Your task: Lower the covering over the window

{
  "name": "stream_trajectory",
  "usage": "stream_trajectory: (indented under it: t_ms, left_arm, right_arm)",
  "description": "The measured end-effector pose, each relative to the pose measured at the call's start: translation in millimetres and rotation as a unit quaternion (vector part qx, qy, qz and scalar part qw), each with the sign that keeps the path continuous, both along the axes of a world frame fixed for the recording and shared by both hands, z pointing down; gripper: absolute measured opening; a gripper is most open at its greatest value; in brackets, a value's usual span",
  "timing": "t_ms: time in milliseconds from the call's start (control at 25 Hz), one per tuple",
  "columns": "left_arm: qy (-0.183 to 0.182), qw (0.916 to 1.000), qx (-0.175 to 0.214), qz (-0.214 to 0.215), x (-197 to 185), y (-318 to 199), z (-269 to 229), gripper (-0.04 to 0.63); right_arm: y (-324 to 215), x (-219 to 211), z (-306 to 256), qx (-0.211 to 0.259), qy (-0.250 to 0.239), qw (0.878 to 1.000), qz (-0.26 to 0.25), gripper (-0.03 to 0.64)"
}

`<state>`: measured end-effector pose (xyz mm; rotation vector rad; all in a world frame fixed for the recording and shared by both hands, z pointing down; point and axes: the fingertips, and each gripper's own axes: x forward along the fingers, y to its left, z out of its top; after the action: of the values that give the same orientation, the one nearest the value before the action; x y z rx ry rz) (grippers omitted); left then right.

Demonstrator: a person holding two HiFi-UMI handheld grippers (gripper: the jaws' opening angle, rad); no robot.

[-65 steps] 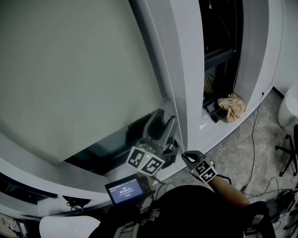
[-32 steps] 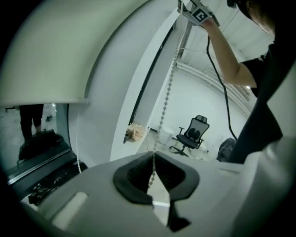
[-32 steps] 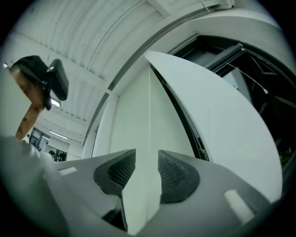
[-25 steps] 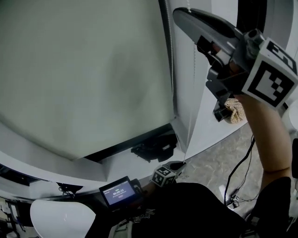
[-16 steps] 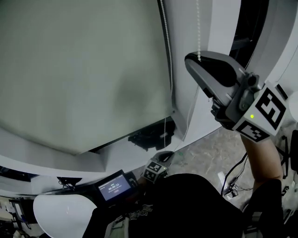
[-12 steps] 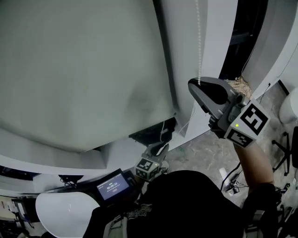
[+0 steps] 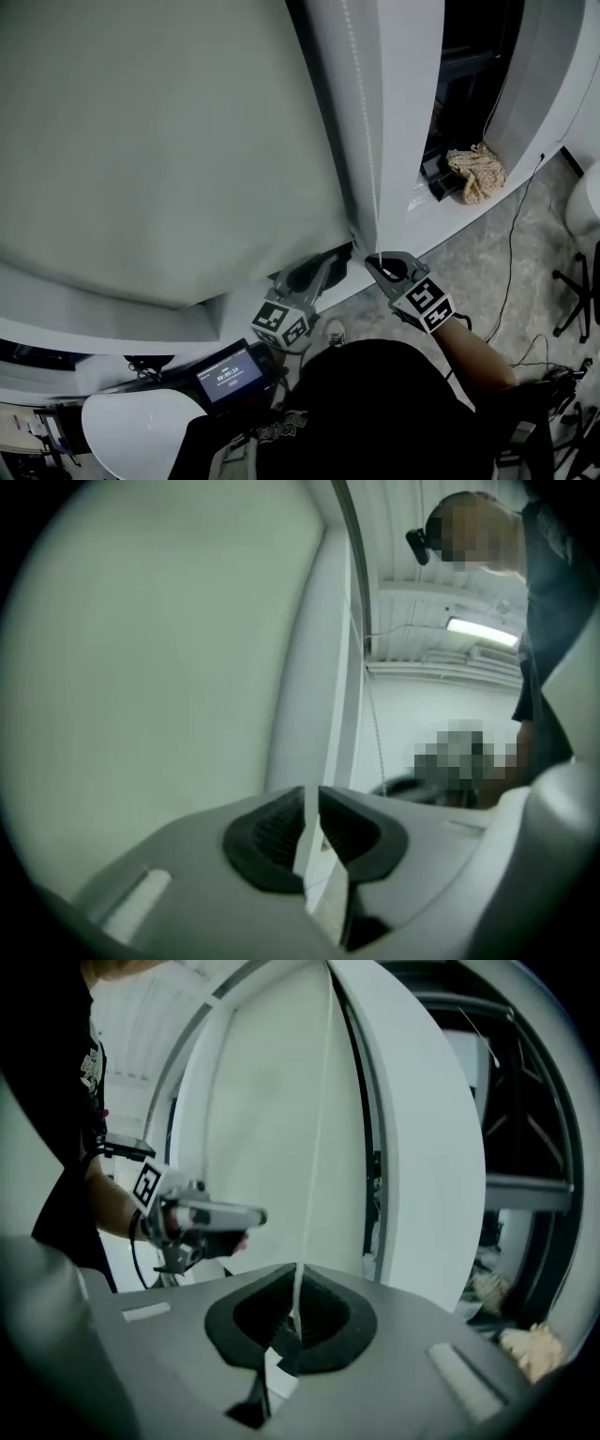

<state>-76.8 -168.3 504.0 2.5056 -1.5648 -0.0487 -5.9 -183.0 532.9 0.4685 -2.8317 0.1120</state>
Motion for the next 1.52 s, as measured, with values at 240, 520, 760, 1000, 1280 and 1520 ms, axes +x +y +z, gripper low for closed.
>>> stream_trajectory:
  t_ms: [240,520,760,1000,1280,1520]
  left_arm:
    - [0.029,0.9953,0.082,0.042,35,-40,-79,0.073]
    - [0.126,0.9665,0.193,0.112,87,-61,-200,0.198]
    - [0.205,0.9374,0.224,0.17,96,-59,-251,0.122]
    - [0.196,0.9467,0.205,0.152,78,-60,-243,0.011]
    - [0.098,0.9875,0.058,0.109,45,-89,-118,0.011]
    - [0.035,0.9864,-0.102,0.125,81,-46,38,0.011]
  right_arm:
    - [-15,20,20,-0.132,-0.102,0.983,0.071,-0.002]
    - [8,16,34,-0.125,-0.073,0.988,0.05,0.0]
    - [20,15,42,-0.127,-0.056,0.989,0.044,0.0]
    - [15,37,46,-0.145,-0.07,0.983,0.084,0.003]
    - [-42,92,-84,-0.093,-0.255,0.947,0.171,0.071]
    - [-27,75,-246,0.062,-0.317,0.943,0.081,0.084]
